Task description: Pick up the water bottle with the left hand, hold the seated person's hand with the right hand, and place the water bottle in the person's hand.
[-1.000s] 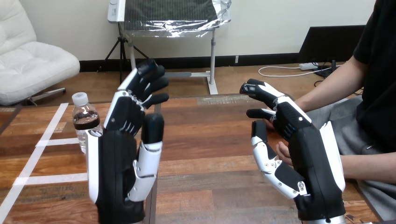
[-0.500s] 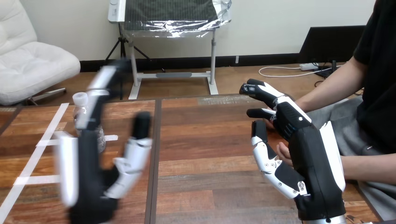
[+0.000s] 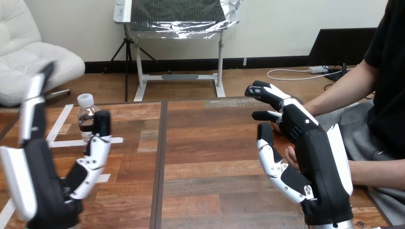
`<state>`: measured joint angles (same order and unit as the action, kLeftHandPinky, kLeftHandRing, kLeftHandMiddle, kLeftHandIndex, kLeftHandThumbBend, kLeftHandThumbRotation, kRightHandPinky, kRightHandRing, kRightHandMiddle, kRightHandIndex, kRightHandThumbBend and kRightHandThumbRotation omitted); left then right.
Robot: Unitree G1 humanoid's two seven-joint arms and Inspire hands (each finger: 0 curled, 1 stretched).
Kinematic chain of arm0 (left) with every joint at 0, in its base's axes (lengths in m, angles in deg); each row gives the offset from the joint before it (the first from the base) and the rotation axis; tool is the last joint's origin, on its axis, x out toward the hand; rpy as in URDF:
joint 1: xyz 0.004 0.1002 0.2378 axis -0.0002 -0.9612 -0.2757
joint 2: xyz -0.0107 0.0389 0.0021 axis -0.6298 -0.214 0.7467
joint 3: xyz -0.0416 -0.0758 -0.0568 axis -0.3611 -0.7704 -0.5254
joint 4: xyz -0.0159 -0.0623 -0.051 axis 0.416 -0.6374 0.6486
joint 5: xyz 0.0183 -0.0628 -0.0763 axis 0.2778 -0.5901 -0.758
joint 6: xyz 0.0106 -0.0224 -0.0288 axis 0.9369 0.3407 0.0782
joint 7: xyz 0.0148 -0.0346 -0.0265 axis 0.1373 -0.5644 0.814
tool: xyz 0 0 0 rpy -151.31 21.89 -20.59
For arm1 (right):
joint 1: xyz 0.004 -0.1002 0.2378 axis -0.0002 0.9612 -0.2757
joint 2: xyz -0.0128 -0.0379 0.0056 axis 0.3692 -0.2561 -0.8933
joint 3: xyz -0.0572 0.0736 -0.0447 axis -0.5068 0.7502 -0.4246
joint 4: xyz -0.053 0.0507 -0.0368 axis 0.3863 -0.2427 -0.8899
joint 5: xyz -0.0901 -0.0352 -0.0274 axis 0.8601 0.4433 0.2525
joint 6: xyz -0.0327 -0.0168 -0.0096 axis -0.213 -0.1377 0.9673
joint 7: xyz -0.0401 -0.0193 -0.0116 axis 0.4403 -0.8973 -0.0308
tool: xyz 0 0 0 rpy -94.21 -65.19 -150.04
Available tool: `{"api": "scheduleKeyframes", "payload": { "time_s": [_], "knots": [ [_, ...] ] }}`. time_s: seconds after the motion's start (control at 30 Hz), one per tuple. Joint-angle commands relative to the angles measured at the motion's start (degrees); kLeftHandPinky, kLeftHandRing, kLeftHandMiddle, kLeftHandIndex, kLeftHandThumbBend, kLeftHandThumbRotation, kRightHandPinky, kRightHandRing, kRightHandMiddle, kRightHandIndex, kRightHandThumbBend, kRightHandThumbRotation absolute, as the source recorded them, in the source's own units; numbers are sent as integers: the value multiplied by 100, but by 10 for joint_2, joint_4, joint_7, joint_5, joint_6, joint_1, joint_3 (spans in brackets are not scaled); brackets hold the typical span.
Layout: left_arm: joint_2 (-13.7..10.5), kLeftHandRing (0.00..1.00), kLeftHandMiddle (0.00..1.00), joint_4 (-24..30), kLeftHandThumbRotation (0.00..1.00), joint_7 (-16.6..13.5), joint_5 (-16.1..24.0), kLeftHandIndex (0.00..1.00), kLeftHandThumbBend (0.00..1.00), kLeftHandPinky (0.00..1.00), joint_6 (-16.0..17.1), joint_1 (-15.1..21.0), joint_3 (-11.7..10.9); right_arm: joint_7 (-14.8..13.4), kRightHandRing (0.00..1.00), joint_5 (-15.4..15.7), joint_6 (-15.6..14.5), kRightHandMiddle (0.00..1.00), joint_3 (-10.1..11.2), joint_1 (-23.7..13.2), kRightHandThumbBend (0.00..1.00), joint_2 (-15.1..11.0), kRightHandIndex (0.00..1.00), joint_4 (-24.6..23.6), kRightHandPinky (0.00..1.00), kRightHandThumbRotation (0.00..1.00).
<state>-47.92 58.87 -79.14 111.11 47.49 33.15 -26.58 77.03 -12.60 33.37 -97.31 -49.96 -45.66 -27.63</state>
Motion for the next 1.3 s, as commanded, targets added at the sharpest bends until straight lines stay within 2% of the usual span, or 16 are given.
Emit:
{"api": "scheduleKeyframes", "payload": {
  "time_s": [0.0, 0.3, 0.4, 0.6, 0.8, 1.03, 1.27],
  "knots": [
    [2, 92, 92, 8, 50, -17, 38, 91, 65, 92, -19, 14, -9, 0, 85, -2, 3, 86, 3, -35, 1, 7, 76, -2, 72, 0],
    [-14, 94, 94, -18, 49, -32, 37, 94, 71, 94, -36, 41, -20, -1, 85, -1, 2, 86, 5, -39, 2, 7, 76, 0, 72, 0],
    [-24, 95, 95, -50, 48, -21, 23, 96, 74, 96, -66, 72, -30, -2, 85, 4, 4, 86, 6, -45, 2, 6, 76, 4, 72, 0],
    [-35, 96, 97, -82, 50, 0, -7, 98, 77, 96, -84, 99, -32, 1, 85, -1, 1, 86, 6, -47, 2, 5, 75, 4, 72, 0],
    [-50, 97, 98, -113, 53, 30, -36, 100, 82, 95, -104, 123, -30, 5, 85, -8, -1, 86, 5, -50, 2, 5, 75, 7, 73, 0],
    [-55, 98, 99, -129, 59, 95, -82, 100, 92, 95, -162, 148, -29, 6, 86, -2, -1, 86, 8, -52, 2, 3, 74, 7, 75, 0],
    [-63, 99, 100, -145, 60, 154, -119, 100, 94, 96, -212, 176, -27, 3, 86, 3, -2, 86, 10, -54, 2, 3, 74, 7, 75, 0]
  ]
}}
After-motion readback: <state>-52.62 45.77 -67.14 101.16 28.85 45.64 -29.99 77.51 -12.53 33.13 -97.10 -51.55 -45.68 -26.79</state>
